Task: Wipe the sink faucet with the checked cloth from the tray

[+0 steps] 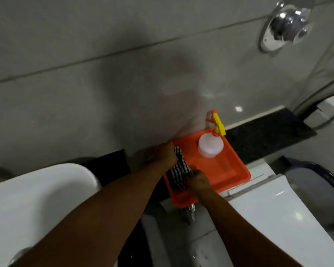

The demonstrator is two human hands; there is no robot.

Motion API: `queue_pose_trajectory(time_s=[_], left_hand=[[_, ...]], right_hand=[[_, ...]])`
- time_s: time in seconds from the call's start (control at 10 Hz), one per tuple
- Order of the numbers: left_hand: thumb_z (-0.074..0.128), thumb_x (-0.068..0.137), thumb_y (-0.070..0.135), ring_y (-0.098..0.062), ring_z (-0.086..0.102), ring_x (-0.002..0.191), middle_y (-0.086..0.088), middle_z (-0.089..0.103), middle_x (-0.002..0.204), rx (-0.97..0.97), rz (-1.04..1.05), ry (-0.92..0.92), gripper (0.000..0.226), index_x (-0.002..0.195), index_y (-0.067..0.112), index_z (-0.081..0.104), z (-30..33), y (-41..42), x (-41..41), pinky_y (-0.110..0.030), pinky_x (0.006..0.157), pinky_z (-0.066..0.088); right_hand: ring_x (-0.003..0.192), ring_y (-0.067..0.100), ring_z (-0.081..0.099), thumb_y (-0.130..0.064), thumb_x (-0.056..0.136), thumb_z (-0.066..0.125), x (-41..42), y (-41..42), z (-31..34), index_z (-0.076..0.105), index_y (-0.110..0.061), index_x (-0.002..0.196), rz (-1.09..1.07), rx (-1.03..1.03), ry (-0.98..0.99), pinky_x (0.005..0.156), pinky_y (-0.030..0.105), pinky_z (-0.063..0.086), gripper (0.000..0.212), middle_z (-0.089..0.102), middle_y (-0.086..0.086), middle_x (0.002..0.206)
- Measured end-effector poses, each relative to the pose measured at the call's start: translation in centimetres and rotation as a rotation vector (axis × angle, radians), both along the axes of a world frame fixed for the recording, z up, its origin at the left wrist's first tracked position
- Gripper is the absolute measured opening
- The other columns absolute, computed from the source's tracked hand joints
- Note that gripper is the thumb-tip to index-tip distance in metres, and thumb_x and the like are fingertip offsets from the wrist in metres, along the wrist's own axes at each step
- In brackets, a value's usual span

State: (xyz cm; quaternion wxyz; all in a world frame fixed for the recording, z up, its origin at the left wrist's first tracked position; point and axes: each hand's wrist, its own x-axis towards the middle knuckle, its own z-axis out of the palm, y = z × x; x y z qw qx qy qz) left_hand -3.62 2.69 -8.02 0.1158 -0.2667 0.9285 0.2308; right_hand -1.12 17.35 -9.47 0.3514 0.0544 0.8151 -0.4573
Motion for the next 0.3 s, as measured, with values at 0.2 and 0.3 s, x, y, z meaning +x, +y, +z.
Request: queue_pose_trajectory(time_s=[0.2, 0.3], left_hand=[[0.047, 0.092, 0.011, -0.037, 0.05, 0.127, -0.023, 0.052, 0.138, -0.049, -0.109, -0.06, 0.035, 0.127, 0.002, 0.049, -1.3, 0.4, 0.8, -0.044, 0.108, 0.039], [0.051, 0.087, 0.013, -0.039, 0.044, 0.132, -0.024, 0.047, 0.141, -0.074, -0.109, 0.016, 0.047, 0.132, 0.003, 0.044, -0.2, -0.3, 2.0, -0.047, 0.113, 0.037]], right_hand=[[0.12, 0.033, 0.058, -0.023, 0.088, 0.069, -0.3, -1.1, 0.8, 0.051, -0.003, 0.132, 0.265, 0.191, 0.086, 0.098, 0.037, 0.05, 0.051, 0.057, 0.02, 0.134], [0.127, 0.038, 0.049, -0.026, 0.084, 0.07, 0.1, -2.0, 2.8, 0.038, -0.008, 0.144, 0.32, 0.306, 0.225, 0.107, 0.049, 0.046, 0.071, 0.046, 0.019, 0.144]])
